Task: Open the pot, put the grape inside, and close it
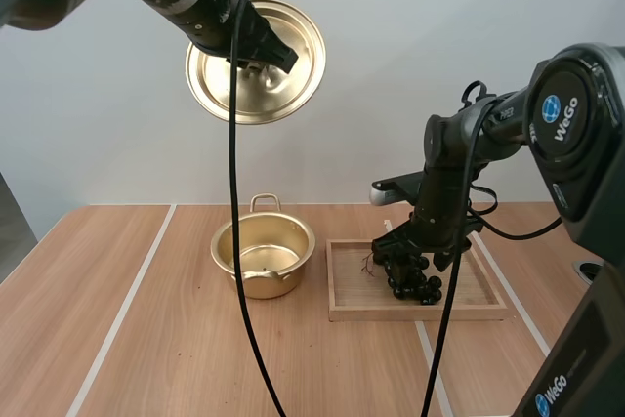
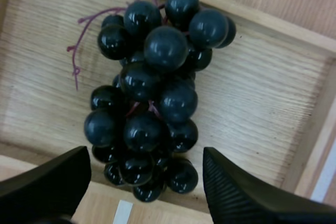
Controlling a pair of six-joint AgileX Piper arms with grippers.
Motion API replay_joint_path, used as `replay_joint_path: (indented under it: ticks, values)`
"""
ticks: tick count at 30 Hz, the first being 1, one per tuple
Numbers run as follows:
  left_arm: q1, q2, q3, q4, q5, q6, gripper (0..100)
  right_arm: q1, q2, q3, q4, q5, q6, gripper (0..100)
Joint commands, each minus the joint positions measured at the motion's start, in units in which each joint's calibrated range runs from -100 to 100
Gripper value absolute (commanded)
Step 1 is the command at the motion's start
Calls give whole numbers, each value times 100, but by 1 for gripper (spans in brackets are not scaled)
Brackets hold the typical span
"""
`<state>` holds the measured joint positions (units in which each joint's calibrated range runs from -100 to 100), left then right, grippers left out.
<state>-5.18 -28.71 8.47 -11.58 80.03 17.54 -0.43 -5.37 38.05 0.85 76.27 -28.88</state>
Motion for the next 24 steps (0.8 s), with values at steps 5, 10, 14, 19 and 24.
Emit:
replay_joint_path:
  ticks: [5, 10, 14, 19, 24]
  values:
    - [-28, -86, -60, -133, -46, -29, 0, 8, 420, 8, 3, -239, -85, 100]
    - [-28, -86, -60, -133, -46, -29, 0, 8, 601, 8, 64, -446, -143, 100]
    - [-28, -86, -60, -133, -46, -29, 0, 8, 691, 8, 105, -516, -164, 100]
    - [-28, -85, -60, -137, -29, -29, 0, 8, 691, 8, 105, -562, -150, 52]
    - [-28, -85, -60, -137, 168, -29, 0, 8, 691, 8, 285, -726, -130, 0]
